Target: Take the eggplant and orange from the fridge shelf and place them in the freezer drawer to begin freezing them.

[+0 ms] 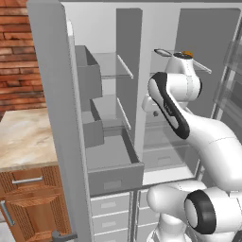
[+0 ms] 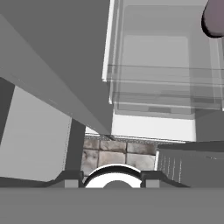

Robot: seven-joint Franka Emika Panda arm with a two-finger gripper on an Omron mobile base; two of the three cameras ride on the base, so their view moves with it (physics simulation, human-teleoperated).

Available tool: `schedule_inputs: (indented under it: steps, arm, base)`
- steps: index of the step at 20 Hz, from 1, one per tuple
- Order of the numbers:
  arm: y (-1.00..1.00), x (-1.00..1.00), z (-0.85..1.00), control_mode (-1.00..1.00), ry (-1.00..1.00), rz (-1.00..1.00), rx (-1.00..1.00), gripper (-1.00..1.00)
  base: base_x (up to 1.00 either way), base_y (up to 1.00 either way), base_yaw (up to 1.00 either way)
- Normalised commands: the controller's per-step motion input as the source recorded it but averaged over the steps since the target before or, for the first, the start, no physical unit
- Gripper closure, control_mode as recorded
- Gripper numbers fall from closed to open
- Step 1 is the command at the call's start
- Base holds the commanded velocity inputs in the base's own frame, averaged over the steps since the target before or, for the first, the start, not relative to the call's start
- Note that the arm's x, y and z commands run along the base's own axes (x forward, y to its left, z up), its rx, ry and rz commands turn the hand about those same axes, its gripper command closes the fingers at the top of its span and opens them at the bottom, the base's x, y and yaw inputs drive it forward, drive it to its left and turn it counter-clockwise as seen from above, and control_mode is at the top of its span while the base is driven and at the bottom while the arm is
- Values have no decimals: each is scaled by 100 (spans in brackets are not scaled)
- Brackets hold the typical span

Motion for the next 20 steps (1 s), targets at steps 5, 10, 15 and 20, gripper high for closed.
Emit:
schedule_inputs:
  steps: [5, 10, 15, 20]
  arm:
    - [0, -1, 0, -100, 0, 0, 0, -100]
    - [0, -4, -1, -100, 0, 0, 0, -100]
    - [0, 0, 0, 100, 0, 0, 0, -100]
    - [0, 0, 0, 100, 0, 0, 0, -100]
  base:
    - [0, 0, 0]
    - [0, 0, 0]
    - [0, -2, 0]
    - [0, -34, -1]
